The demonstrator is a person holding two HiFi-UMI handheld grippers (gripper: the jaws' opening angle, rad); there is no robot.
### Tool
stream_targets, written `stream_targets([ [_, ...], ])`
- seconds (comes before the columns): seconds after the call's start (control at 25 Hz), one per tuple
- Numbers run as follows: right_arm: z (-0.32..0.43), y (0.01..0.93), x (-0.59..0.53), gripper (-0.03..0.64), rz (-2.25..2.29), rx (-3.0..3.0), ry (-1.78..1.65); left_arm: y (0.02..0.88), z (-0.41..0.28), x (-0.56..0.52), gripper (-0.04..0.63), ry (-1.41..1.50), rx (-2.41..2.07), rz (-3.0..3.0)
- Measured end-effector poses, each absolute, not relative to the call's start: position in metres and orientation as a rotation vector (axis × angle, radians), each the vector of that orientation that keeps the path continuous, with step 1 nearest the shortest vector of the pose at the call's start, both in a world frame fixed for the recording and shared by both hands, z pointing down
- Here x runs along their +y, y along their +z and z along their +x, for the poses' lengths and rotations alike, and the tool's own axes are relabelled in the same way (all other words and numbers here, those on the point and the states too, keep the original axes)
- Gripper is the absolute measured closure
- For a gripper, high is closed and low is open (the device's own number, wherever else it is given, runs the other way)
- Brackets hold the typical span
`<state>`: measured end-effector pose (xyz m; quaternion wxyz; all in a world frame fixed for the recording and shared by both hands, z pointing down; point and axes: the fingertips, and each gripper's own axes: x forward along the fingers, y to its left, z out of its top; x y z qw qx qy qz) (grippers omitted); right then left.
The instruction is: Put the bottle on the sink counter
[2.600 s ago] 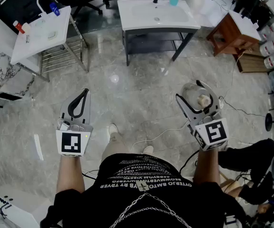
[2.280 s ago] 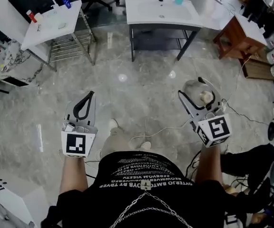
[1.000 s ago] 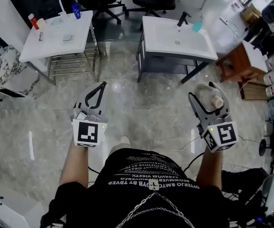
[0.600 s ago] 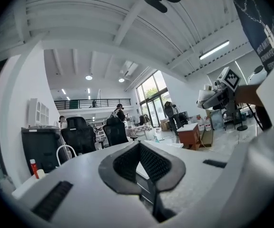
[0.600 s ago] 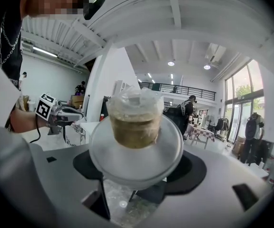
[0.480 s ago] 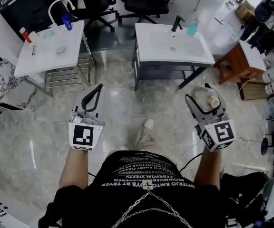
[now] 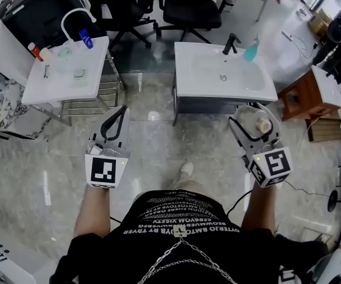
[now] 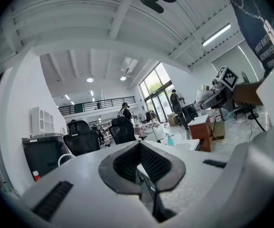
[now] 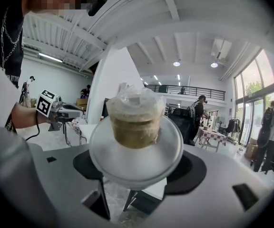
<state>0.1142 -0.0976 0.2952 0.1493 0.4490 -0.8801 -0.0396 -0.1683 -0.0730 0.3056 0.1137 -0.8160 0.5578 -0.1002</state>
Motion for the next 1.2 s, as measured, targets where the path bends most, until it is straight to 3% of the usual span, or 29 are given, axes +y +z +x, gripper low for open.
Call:
stream_targets([
  [0.8, 0.191, 0.293, -0.251, 0.284, 1.119, -2.556, -0.191, 0.287, -0.043, -0.226, 0.589, -0.288, 1.623, -2.355],
  [1.2, 0.186, 0.366, -0.303, 0.282, 1.04, -2.576, -0.022, 0.31, -0.058, -0.228, 0.589, -0.366, 1.765, -2.344],
])
